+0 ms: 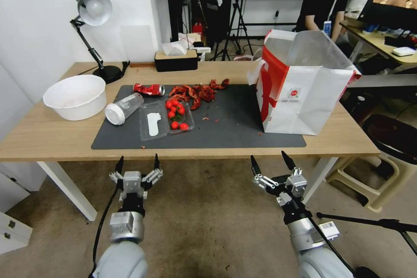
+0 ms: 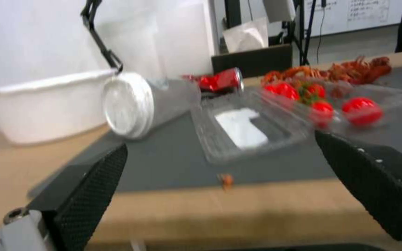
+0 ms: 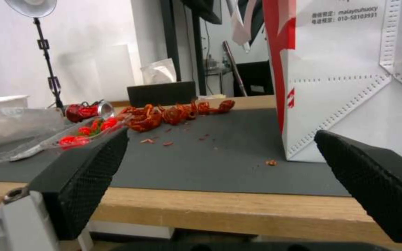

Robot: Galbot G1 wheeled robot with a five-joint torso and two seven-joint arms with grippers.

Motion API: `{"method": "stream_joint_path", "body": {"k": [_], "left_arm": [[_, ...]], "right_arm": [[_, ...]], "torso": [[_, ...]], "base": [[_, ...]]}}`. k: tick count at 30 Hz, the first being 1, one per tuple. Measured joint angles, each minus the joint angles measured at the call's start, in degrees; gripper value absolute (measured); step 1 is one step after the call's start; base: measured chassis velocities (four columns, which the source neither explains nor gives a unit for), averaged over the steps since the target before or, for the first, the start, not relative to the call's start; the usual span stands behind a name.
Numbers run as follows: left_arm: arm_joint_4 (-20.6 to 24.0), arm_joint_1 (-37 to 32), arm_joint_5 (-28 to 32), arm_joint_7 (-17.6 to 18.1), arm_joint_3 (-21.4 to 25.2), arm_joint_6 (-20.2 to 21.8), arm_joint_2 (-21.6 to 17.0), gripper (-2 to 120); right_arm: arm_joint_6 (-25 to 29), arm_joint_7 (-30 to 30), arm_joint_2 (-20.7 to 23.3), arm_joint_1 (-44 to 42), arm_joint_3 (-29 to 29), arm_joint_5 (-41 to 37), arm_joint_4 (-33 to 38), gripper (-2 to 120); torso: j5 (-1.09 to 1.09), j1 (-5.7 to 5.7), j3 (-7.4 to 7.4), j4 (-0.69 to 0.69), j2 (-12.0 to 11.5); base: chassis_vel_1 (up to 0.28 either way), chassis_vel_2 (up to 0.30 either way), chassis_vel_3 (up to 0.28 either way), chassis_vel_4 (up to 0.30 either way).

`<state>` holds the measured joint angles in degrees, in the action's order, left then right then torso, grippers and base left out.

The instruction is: Pick up the trash from the table and place it into the takeout bag.

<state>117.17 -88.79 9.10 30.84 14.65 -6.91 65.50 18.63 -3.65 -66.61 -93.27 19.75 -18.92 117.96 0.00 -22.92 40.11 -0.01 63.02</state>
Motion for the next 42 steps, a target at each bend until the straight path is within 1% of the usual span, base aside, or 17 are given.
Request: {"method": "stream_joint_path", "body": {"k": [3, 4, 6, 7, 8, 10, 11, 12, 15, 16, 18, 23, 33, 35, 36, 38, 42], "left_arm": [[-2.80, 5.33, 3.34, -1.05, 0.52, -0.47, -3.34, 100], [-2.80, 5.33, 3.34, -1.05, 0.52, -0.47, -3.34, 100], [-4.28, 9.52, 7.37, -2.25, 1.30, 0.33, -5.22, 100], [-5.18, 12.08, 10.01, -4.09, 1.85, 1.59, -6.52, 100], [-5.18, 12.08, 10.01, -4.09, 1.85, 1.59, -6.52, 100], [-6.68, 17.65, 15.18, -5.53, 2.36, 6.55, -9.21, 100], [-8.13, 19.86, 16.80, -6.14, 2.58, 7.53, -10.08, 100], [-8.13, 19.86, 16.80, -6.14, 2.58, 7.53, -10.08, 100], [-12.12, 23.89, 19.59, -7.78, 2.99, 9.29, -11.68, 100], [-12.12, 23.89, 19.59, -7.78, 2.99, 9.29, -11.68, 100], [-14.74, 25.63, 20.54, -8.86, 3.01, 10.55, -12.59, 100], [-17.68, 26.99, 22.35, -11.14, 3.71, 12.01, -13.24, 100], [-19.66, 27.69, 24.36, -14.37, 5.20, 12.50, -13.38, 100], [-20.50, 28.21, 25.07, -16.03, 5.90, 12.47, -13.46, 100], [-20.50, 28.21, 25.07, -16.03, 5.90, 12.47, -13.46, 100], [-21.15, 28.62, 25.98, -18.20, 6.54, 12.48, -13.64, 100], [-21.55, 28.85, 27.08, -20.05, 6.97, 12.48, -13.80, 100]], "right_arm": [[0.05, 0.24, 0.09, 0.12, -0.09, 0.08, 0.00, 100], [0.05, 0.24, 0.09, 0.12, -0.09, 0.08, 0.00, 100], [0.10, 0.30, 0.07, 0.05, -0.11, 0.15, 0.02, 100], [0.13, 0.34, 0.08, 0.00, -0.07, 0.17, 0.02, 100], [0.13, 0.34, 0.08, 0.00, -0.07, 0.17, 0.02, 100], [0.16, 0.44, 0.14, -0.16, 0.13, 0.21, 0.21, 100], [0.16, 0.44, 0.14, -0.19, 0.17, 0.23, 0.21, 100], [0.16, 0.44, 0.14, -0.19, 0.17, 0.23, 0.21, 100], [0.13, 0.44, 0.08, -0.10, 0.18, 0.25, 0.20, 100], [0.13, 0.44, 0.08, -0.10, 0.18, 0.25, 0.20, 100], [0.08, 0.43, 0.08, 0.21, 0.16, 0.25, -0.02, 100], [-0.08, 0.39, 0.07, 0.81, -0.02, 0.26, -0.43, 100], [-0.33, 0.34, 0.00, 1.04, -0.18, 0.32, -0.45, 100], [-0.41, 0.31, -0.02, 1.12, -0.19, 0.38, -0.47, 100], [-0.41, 0.31, -0.02, 1.12, -0.19, 0.38, -0.47, 100], [-0.43, 0.28, -0.06, 1.08, -0.19, 0.44, -0.47, 100], [-0.44, 0.27, -0.09, 0.98, -0.19, 0.46, -0.45, 100]], "torso": [[0.01, 0.00, 0.00, 0.00, 0.00], [0.01, 0.00, 0.00, 0.00, 0.00], [0.01, 0.00, 0.00, 0.01, 0.00], [0.02, 0.00, 0.01, 0.01, -0.01], [0.02, 0.00, 0.01, 0.01, -0.01], [0.00, 0.00, 0.01, 0.01, 0.00], [0.01, 0.00, 0.01, 0.02, 0.00], [0.01, 0.00, 0.01, 0.02, 0.00], [0.00, -0.01, 0.01, 0.01, 0.00], [0.00, -0.01, 0.01, 0.01, 0.00], [0.01, -0.01, 0.01, 0.01, 0.00], [0.01, -0.01, 0.00, 0.00, -0.01], [0.01, 0.00, 0.00, 0.00, 0.00], [0.00, 0.00, 0.00, 0.00, 0.00], [0.00, 0.00, 0.00, 0.00, 0.00], [0.01, -0.01, 0.00, 0.00, 0.00], [0.00, 0.00, 0.00, 0.00, 0.00]], "base": [[0.000, 0.000, 0.000, 0.000], [0.000, 0.000, 0.000, 0.000], [0.000, 0.000, 0.000, 0.000], [0.000, 0.000, 0.000, 0.000], [0.000, 0.000, 0.000, 0.000], [0.000, 0.000, 0.000, 0.000], [0.000, 0.000, 0.000, 0.000], [0.000, 0.000, 0.000, 0.000], [0.000, 0.000, 0.000, 0.000], [0.000, 0.000, 0.000, 0.000], [0.000, 0.000, 0.000, 0.000], [0.000, 0.000, 0.000, 0.000], [0.000, 0.000, 0.000, 0.000], [0.000, 0.000, 0.000, 0.000], [0.000, 0.000, 0.000, 0.000], [0.000, 0.000, 0.000, 0.000], [0.000, 0.000, 0.000, 0.000]]}}
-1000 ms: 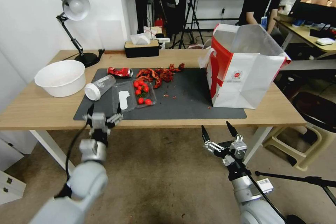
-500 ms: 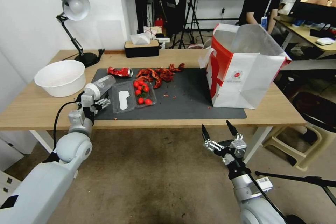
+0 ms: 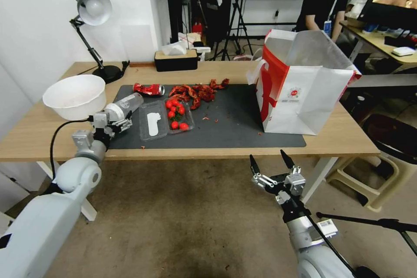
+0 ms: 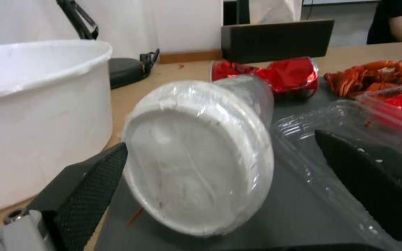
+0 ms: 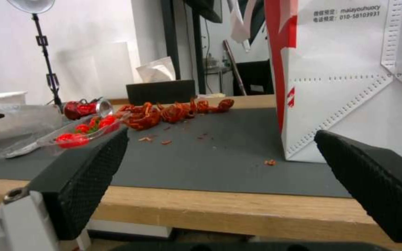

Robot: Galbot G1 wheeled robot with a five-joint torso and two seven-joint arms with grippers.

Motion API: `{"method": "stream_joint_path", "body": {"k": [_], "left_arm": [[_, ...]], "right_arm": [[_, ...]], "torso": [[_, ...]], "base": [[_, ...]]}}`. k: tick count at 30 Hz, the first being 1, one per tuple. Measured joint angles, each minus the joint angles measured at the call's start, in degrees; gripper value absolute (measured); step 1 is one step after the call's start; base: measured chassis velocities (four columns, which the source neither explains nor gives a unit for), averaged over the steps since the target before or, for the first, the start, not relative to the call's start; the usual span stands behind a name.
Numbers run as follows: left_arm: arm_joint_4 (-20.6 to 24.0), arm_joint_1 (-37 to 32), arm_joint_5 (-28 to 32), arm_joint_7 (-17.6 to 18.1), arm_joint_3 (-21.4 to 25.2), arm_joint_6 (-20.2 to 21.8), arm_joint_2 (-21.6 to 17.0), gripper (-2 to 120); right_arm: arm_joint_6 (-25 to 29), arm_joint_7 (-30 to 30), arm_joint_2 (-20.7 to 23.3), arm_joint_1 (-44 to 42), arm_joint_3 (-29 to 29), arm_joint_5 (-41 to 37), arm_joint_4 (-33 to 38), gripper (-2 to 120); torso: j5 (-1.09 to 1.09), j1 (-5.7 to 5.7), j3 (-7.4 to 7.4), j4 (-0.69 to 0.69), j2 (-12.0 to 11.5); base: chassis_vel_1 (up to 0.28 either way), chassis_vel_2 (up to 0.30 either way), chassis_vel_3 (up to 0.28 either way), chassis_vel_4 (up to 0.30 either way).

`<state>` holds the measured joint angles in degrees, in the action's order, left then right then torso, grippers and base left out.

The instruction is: Pick up the trash from the table and place it into the takeout bag.

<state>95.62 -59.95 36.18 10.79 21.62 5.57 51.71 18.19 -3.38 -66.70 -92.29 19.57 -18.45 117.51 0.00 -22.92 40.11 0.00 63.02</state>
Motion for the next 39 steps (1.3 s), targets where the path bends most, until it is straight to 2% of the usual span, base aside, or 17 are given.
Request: {"method": "stream_joint_path", "body": {"k": [3, 5, 8, 16, 27, 30, 31, 32, 34, 36, 37, 39], "left_arm": [[-0.59, 0.18, 2.46, -2.36, 0.57, 0.02, -0.43, 100], [-1.69, 0.14, 4.28, -6.16, 1.73, 0.85, -1.00, 100], [-3.93, 1.16, 5.16, -7.92, 2.22, 1.06, -0.97, 100], [-6.47, 2.46, 5.38, -9.22, 2.33, -0.82, -0.69, 100], [-6.96, 3.39, 3.25, -7.57, 1.05, -0.98, -0.10, 100], [-6.93, 3.43, 2.92, -7.16, 0.80, -1.38, 0.12, 93], [-6.92, 3.46, 2.80, -6.88, 0.63, -1.67, 0.16, 86], [-6.92, 3.46, 2.80, -6.88, 0.63, -1.67, 0.16, 86], [-6.92, 3.50, 2.75, -6.49, 0.44, -2.24, 0.18, 76], [-6.92, 3.50, 2.75, -6.46, 0.42, -2.37, 0.18, 75], [-6.92, 3.32, 2.75, -6.44, 0.37, -2.64, 0.14, 65], [-6.94, 3.19, 2.73, -6.44, 0.31, -2.83, 0.13, 61]], "right_arm": [[0.00, 0.00, -0.02, -0.24, 0.08, 0.01, 0.08, 100], [0.01, -0.01, 0.02, -0.39, 0.36, 0.01, 0.10, 100], [0.01, 0.00, -0.01, -0.21, 0.25, 0.01, 0.10, 100], [-0.02, 0.00, 0.09, -0.05, 0.19, -0.13, -0.14, 100], [0.04, 0.00, -0.02, -0.13, 0.27, -0.05, -0.17, 100], [0.05, 0.01, -0.10, -0.15, 0.23, 0.05, -0.17, 100], [0.05, 0.01, -0.13, -0.15, 0.21, 0.07, -0.17, 100], [0.05, 0.01, -0.13, -0.15, 0.21, 0.07, -0.17, 100], [0.05, 0.01, -0.18, -0.15, 0.18, 0.15, -0.19, 100], [0.05, 0.01, -0.19, -0.14, 0.17, 0.19, -0.20, 100], [0.06, 0.01, -0.27, -0.13, 0.12, 0.30, -0.25, 100], [0.07, 0.01, -0.32, -0.11, 0.08, 0.34, -0.25, 100]], "torso": [[0.00, 0.00, 0.00, 0.01, 0.00], [0.00, 0.00, -0.01, 0.00, 0.01], [-0.01, 0.00, -0.01, 0.01, 0.01], [0.00, 0.00, 0.00, 0.00, 0.01], [0.00, 0.00, 0.00, 0.00, 0.01], [0.00, 0.00, 0.00, 0.00, 0.01], [-0.01, 0.00, 0.00, 0.00, 0.01], [-0.01, 0.00, 0.00, 0.00, 0.01], [0.00, 0.00, -0.01, 0.00, 0.01], [-0.01, 0.00, 0.00, 0.00, 0.01], [-0.01, 0.00, 0.00, 0.00, 0.01], [0.00, 0.00, 0.00, 0.00, 0.01]], "base": [[0.000, 0.000, 0.000, 0.000], [0.000, 0.000, 0.000, 0.000], [0.000, 0.000, 0.000, 0.000], [0.000, 0.000, 0.000, 0.000], [0.000, 0.000, 0.000, 0.000], [0.000, 0.000, 0.000, 0.000], [0.000, 0.000, 0.000, 0.000], [0.000, 0.000, 0.000, 0.000], [0.000, 0.000, 0.000, 0.000], [0.000, 0.000, 0.000, 0.000], [0.000, 0.000, 0.000, 0.000], [0.000, 0.000, 0.000, 0.000]]}}
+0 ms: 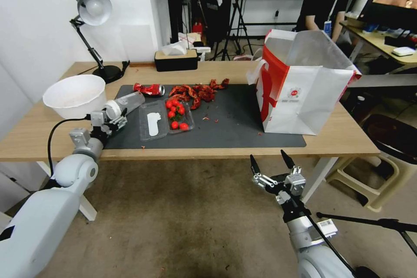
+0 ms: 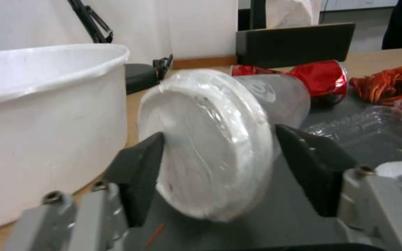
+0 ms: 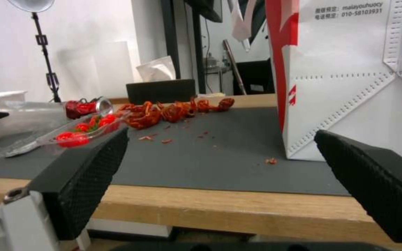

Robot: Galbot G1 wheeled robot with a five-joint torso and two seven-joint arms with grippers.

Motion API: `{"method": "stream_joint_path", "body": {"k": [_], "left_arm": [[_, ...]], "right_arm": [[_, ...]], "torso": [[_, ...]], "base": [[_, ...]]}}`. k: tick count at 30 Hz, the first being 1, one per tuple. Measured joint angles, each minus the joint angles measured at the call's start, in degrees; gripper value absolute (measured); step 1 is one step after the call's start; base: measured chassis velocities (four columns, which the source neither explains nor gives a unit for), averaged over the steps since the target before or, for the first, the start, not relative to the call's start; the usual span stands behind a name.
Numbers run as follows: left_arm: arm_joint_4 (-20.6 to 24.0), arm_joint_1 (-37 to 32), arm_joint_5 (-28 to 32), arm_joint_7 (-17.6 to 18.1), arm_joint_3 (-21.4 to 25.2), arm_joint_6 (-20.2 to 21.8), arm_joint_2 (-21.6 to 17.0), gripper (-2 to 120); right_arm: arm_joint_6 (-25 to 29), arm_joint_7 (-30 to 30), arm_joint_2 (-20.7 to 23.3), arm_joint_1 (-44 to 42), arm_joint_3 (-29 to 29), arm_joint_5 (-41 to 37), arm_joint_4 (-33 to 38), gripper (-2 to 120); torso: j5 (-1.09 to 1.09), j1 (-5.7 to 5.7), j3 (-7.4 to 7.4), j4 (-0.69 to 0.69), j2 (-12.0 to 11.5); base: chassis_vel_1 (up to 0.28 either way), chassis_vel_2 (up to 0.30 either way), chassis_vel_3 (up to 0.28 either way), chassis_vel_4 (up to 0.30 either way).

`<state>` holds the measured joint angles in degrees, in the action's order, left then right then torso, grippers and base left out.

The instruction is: Pick up the trash from the table and place it into the takeout bag.

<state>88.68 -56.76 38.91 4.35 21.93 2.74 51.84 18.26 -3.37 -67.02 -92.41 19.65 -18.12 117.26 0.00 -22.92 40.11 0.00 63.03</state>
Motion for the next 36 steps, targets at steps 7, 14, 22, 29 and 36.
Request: {"method": "stream_joint_path", "body": {"k": [7, 14, 22, 29, 36], "left_arm": [[0.10, -0.87, -0.37, -0.04, -0.41, -1.05, 0.14, 35], [0.19, -0.88, -0.77, -0.11, -0.92, -2.18, 0.75, 11], [0.26, -0.84, -1.45, 0.33, -0.97, -4.63, 1.27, 5], [4.07, -1.70, -2.22, -0.77, -0.53, -7.73, 1.10, 5], [9.30, 0.44, -0.76, -2.65, -0.74, -8.31, -0.28, 5]], "right_arm": [[0.00, 0.00, -0.10, 0.38, -0.11, 0.14, -0.14, 100], [-0.01, 0.00, -0.33, 0.45, -0.17, 0.38, -0.21, 100], [-0.01, 0.04, -0.48, 0.44, -0.17, 0.59, -0.42, 100], [-0.03, 0.06, -0.57, 0.55, -0.19, 0.63, -0.29, 100], [-0.22, 0.03, -0.86, 0.21, -0.21, 0.93, 0.18, 100]], "torso": [[0.00, 0.00, 0.00, 0.00, 0.00], [0.00, 0.00, 0.00, 0.00, 0.00], [0.00, 0.00, 0.00, 0.00, 0.00], [0.00, 0.00, 0.00, 0.00, 0.00], [-0.02, 0.02, 0.00, -0.01, 0.00]], "base": [[0.000, 0.000, 0.000, 0.000], [0.000, 0.000, 0.000, 0.000], [0.000, 0.000, 0.000, 0.000], [0.000, 0.000, 0.000, 0.000], [0.000, 0.000, 0.000, 0.000]]}}
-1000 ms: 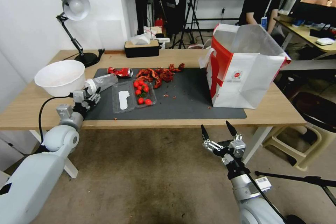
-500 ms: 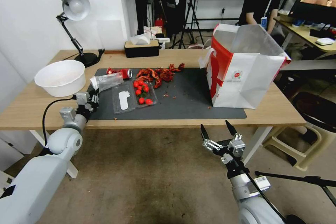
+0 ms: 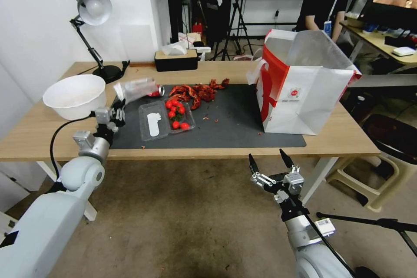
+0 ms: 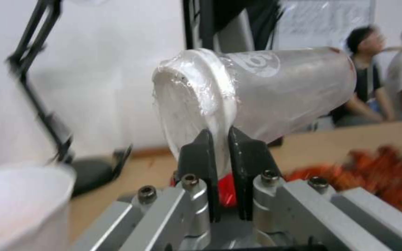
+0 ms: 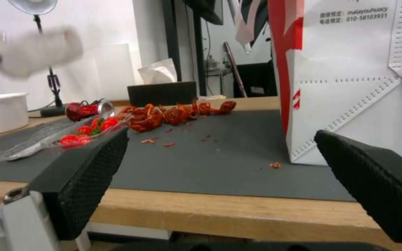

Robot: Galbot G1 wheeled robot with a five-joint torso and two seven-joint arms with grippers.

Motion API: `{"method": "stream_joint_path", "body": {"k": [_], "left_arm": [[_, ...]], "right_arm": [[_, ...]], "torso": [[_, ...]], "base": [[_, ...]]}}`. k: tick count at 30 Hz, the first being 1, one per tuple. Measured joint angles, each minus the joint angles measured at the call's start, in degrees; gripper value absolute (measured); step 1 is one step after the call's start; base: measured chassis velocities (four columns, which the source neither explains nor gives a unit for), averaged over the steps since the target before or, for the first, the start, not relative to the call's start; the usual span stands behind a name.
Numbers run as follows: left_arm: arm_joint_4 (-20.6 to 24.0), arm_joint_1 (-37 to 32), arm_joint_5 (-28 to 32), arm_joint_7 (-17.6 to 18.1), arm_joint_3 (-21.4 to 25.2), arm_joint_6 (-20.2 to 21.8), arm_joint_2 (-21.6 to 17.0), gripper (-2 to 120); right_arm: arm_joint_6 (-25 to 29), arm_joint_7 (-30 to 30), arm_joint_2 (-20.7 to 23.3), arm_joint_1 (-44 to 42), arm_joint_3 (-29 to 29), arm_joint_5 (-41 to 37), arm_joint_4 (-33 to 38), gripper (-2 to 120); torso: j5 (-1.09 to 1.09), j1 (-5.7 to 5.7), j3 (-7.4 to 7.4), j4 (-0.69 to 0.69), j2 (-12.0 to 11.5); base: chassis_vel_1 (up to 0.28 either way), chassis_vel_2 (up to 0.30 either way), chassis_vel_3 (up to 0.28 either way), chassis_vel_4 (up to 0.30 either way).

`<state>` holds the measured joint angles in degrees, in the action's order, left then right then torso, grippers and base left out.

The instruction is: Pick up the trash from the table and place it into the takeout bag.

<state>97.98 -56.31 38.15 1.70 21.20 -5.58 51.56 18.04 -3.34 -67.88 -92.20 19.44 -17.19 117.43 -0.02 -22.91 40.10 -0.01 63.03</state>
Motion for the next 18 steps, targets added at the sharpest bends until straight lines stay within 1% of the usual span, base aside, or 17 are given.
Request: {"method": "stream_joint_path", "body": {"k": [3, 4, 7, 9, 11, 12, 13, 16, 18], "left_arm": [[1.13, 3.51, 1.48, -1.20, -2.19, -0.10, -0.72, 5], [1.13, 3.51, 1.48, -1.20, -2.19, -0.10, -0.72, 5], [1.42, 8.78, 3.01, -2.40, -5.05, 0.17, -1.12, 5], [1.59, 9.83, 3.35, -2.53, -5.50, 0.46, -1.23, 5], [1.66, 11.96, 3.90, -2.58, -6.50, 1.25, -1.34, 5], [1.30, 14.61, 4.32, -2.68, -7.90, 2.15, -1.31, 5], [1.30, 14.61, 4.32, -2.68, -7.90, 2.15, -1.31, 5], [-0.18, 19.72, 4.86, -2.96, -11.12, 3.15, -0.59, 5], [-0.47, 20.70, 4.97, -3.02, -11.88, 3.34, -0.37, 5]], "right_arm": [[-0.08, -0.06, -0.08, -0.30, 0.05, 0.13, 0.33, 100], [-0.08, -0.06, -0.08, -0.30, 0.05, 0.13, 0.33, 100], [-0.39, -0.29, 0.04, -0.23, 0.05, 0.26, 0.60, 100], [-0.54, -0.32, 0.19, -0.03, -0.12, 0.25, 0.60, 100], [-0.72, -0.33, 0.46, 0.36, -0.45, 0.22, 0.61, 100], [-0.82, -0.34, 0.57, 0.47, -0.59, 0.20, 0.61, 100], [-0.82, -0.34, 0.57, 0.47, -0.59, 0.20, 0.61, 100], [-0.90, -0.35, 0.61, 0.41, -0.64, 0.19, 0.63, 100], [-0.90, -0.36, 0.60, 0.36, -0.63, 0.19, 0.64, 100]], "torso": [[0.02, 0.00, 0.00, 0.00, 0.00], [0.02, 0.00, 0.00, 0.00, 0.00], [0.02, 0.00, 0.00, 0.05, 0.00], [0.01, -0.01, 0.00, 0.05, 0.00], [0.01, 0.00, 0.01, -0.02, 0.00], [0.00, -0.01, 0.00, -0.03, 0.00], [0.00, -0.01, 0.00, -0.03, 0.00], [0.02, -0.01, 0.01, 0.00, 0.00], [0.02, -0.01, 0.01, 0.00, 0.00]], "base": [[0.000, 0.000, 0.000, 0.000], [0.000, 0.000, 0.000, 0.000], [0.000, 0.000, 0.000, 0.000], [0.000, 0.000, 0.000, 0.000], [0.000, 0.000, 0.000, 0.000], [0.000, 0.000, 0.000, 0.000], [0.000, 0.000, 0.000, 0.000], [0.000, 0.000, 0.000, 0.000], [0.000, 0.000, 0.000, 0.000]]}}
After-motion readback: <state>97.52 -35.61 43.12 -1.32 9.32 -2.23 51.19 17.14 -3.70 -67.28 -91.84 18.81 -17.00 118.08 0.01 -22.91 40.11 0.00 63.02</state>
